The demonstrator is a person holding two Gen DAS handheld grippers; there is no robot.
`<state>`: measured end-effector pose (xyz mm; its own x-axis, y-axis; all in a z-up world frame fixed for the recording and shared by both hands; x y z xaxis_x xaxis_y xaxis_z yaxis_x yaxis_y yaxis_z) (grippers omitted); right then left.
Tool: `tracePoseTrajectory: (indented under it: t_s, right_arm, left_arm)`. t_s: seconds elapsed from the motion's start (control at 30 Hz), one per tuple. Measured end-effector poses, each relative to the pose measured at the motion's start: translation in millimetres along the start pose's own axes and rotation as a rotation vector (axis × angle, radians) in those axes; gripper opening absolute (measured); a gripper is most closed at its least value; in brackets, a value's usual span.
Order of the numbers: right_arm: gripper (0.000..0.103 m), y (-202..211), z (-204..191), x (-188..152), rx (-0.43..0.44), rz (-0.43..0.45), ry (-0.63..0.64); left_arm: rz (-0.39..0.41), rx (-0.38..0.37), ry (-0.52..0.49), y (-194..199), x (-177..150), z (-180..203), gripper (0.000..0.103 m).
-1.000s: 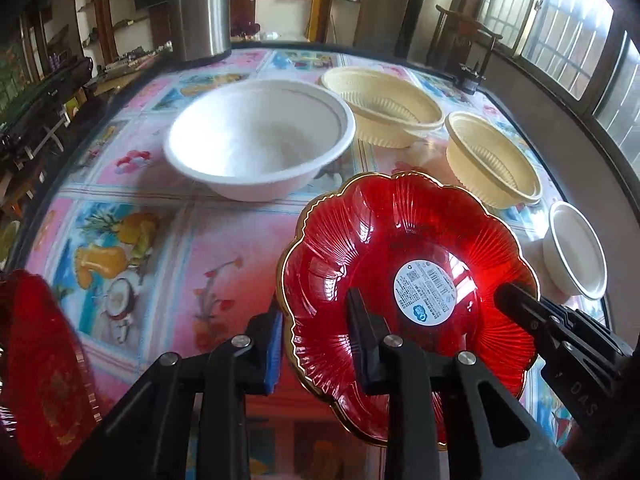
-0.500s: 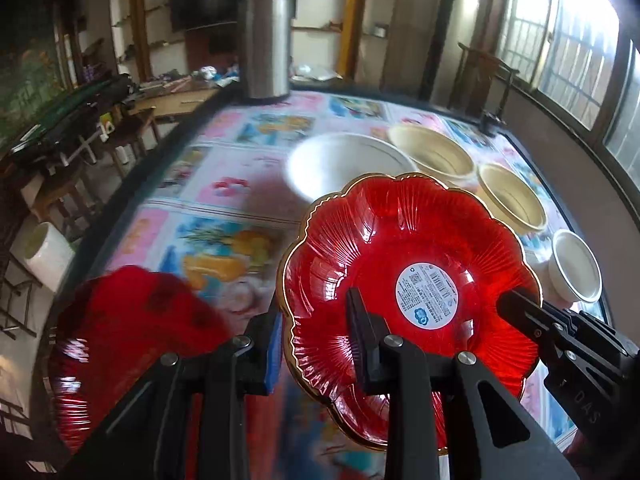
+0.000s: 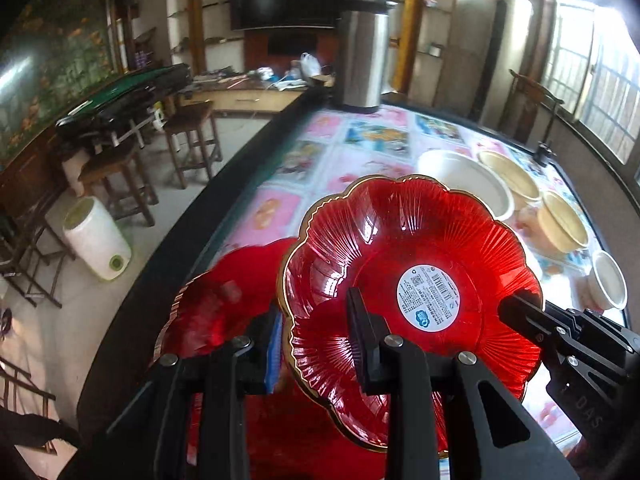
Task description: Organize plates and bowls
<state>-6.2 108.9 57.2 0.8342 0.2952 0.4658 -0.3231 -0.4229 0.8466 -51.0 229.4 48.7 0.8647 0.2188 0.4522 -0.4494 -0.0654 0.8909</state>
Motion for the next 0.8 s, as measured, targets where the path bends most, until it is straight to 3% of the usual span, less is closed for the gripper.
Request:
tracePoseTrajectory:
  t_s: [0.4,0.8]
  right_arm:
    - [0.017,-45,-46,-6,-0.012,-0.118,0.096]
    - [0.019,-78,-54,-6,-0.079,-0.217,0.134]
  left_arm:
    - [-0.058,0.034,0.051,-22,-23,-44,0.029]
    - [-0.117,0.043,0.048,-43,-36,-56,0.029]
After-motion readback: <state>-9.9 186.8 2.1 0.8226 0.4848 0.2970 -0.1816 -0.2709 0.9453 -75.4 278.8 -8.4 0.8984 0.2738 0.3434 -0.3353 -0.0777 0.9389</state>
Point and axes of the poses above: each gripper's, at about its wrist camera, not at the fingertips, and y roughly against the way its jaws point, z to its right, x to its top, the point moved 5 cm from there along -y, roughly the way its jaws point, and after that the axes turned 14 degrees about -z, right-handed, at the moved point
